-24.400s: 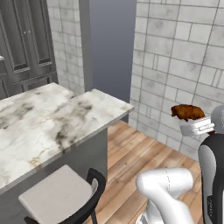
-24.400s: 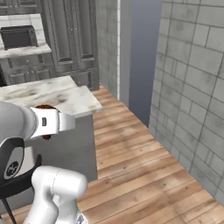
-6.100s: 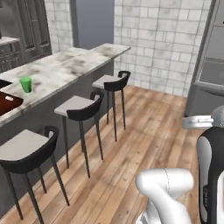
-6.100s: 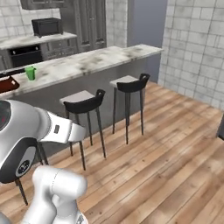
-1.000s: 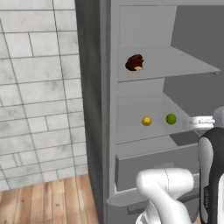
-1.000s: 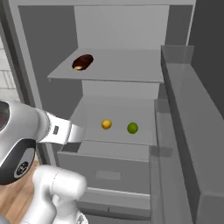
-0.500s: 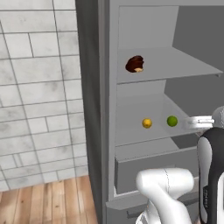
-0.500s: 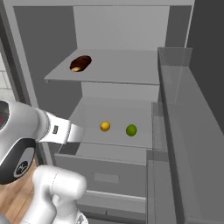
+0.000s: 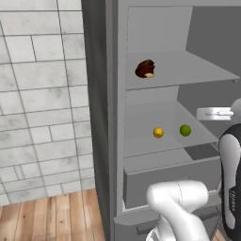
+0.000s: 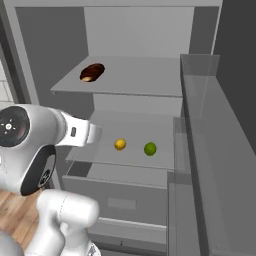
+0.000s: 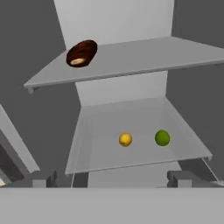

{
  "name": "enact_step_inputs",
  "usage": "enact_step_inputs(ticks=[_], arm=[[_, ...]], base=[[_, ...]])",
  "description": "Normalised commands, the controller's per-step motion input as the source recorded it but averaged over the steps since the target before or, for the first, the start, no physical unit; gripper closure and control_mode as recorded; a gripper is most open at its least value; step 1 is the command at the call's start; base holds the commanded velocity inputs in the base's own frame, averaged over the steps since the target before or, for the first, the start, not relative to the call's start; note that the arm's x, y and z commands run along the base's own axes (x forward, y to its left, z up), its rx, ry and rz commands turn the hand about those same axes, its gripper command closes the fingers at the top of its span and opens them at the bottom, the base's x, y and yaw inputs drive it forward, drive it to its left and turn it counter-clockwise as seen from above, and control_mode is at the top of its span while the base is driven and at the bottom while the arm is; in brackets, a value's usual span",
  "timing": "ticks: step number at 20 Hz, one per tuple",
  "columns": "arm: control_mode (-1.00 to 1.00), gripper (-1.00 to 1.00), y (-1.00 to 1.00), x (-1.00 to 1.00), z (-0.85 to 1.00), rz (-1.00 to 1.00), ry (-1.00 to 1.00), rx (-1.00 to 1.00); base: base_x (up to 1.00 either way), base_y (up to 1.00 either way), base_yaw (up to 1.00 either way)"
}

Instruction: Gather the lemon and lime from the fridge and place them on a tray on the dining counter. Then gather the steak and chicken drumstick from the fridge and place them on the other tray.

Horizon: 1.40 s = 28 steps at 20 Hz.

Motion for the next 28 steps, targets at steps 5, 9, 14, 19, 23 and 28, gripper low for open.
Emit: enact_step_inputs(ticks=[5,9,14,19,23,28], arm=[[-1.0,-1.0,0.19,0.4,0.68,0.05,-0.1,0.01],[-1.0,-1.0,0.51,0.47,0.44,0.0,0.0,0.0],[-1.0,-1.0,0.27,0.55,0.17,0.03,0.0,0.0],[-1.0,-1.0,0.07,0.56,0.03,0.07,0.0,0.0],[-1.0,-1.0,0.12,0.55,0.0,0.09,0.0,-0.02],[-1.0,-1.0,0.19,0.5,-0.03,0.08,0.02,-0.05]], base=[[0.0,0.0,0.0],[0.0,0.0,0.0],[0.0,0.0,0.0],[0.0,0.0,0.0],[0.0,0.0,0.0],[0.0,0.0,0.0]])
